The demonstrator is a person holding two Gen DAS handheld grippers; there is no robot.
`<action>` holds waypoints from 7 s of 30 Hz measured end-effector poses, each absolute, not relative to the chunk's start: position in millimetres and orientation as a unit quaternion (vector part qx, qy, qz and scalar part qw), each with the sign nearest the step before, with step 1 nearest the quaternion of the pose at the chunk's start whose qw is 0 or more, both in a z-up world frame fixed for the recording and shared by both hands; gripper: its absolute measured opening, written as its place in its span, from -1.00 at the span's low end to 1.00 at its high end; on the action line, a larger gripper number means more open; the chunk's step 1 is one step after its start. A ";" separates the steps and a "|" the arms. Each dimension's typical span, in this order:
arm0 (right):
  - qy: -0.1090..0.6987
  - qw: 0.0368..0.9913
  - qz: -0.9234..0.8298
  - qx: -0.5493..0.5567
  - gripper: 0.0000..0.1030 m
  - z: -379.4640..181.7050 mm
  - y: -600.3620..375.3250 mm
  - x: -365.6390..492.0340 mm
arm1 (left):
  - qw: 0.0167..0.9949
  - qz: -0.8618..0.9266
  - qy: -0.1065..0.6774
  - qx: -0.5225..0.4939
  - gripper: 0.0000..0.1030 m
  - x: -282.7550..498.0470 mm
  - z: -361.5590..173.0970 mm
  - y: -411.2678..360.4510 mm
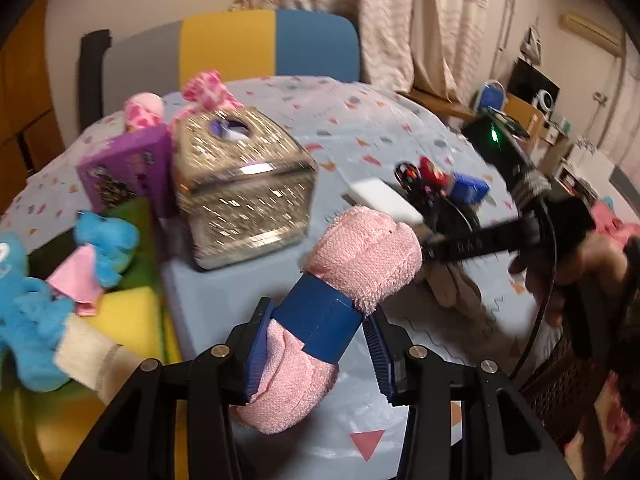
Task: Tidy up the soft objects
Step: 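Carry the pink towel roll into the gold tray and open the left gripper, then lower the white knit glove into the gold tray and open the right gripper, then grasp the white foam block with the left gripper while the right gripper approaches the black hair piece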
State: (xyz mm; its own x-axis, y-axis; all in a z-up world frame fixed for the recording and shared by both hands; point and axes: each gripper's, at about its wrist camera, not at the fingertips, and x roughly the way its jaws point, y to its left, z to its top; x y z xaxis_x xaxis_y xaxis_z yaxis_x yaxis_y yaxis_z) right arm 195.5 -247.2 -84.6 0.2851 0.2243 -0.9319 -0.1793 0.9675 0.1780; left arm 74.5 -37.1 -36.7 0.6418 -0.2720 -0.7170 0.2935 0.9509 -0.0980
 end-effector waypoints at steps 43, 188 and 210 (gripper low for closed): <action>0.584 0.802 0.099 -0.077 -0.04 -103.2 -215.9 187.9 | 0.927 -0.041 0.369 -0.050 -0.11 47.5 -2.5 61.9; 0.313 0.923 -0.125 0.186 0.38 8.5 -348.7 160.0 | 0.921 -0.033 0.389 -0.004 0.64 30.4 -4.8 43.1; 0.314 0.895 -0.137 0.287 0.38 -3.7 -381.4 149.8 | 0.881 -0.172 0.439 0.042 0.64 103.7 -32.5 -83.9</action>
State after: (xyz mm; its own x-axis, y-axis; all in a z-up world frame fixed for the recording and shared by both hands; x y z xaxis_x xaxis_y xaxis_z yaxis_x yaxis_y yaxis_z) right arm 149.8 -381.4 -3.7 0.7659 -0.0642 -0.6398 0.4248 0.7974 0.4285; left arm 103.7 -83.9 -32.5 0.5548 -0.2666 -0.7881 0.3407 0.9370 -0.0771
